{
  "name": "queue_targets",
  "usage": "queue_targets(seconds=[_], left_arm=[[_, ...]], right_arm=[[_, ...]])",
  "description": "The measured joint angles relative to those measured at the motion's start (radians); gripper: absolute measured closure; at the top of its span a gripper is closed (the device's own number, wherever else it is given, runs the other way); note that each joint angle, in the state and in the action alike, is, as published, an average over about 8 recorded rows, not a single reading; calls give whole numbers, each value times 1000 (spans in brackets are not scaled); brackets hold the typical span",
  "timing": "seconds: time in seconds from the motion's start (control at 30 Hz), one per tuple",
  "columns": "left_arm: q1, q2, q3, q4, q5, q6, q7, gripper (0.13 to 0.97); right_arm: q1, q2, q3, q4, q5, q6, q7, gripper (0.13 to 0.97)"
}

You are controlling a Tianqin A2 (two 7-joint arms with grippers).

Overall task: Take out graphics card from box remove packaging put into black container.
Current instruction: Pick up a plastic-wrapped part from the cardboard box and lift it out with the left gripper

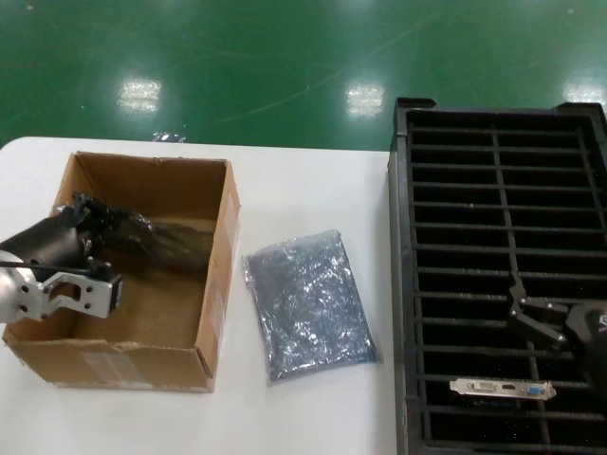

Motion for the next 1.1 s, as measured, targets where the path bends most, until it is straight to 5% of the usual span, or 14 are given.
queue_targets(seconds=[0.37, 0.7, 0.87, 1.1], left_arm=[[176, -23, -193, -290, 100, 1, -147, 958], [347, 27, -395, -583, 149, 21, -257, 958], [398, 61, -431, -676, 147, 23, -277, 958], [438, 116, -396, -735, 127, 15, -275, 958]], right_arm=[[0, 0, 0, 0, 0, 0, 0, 129], [0, 0, 0, 0, 0, 0, 0, 129], [0, 0, 0, 0, 0, 0, 0, 129], [0, 0, 0, 0, 0, 0, 0, 129]])
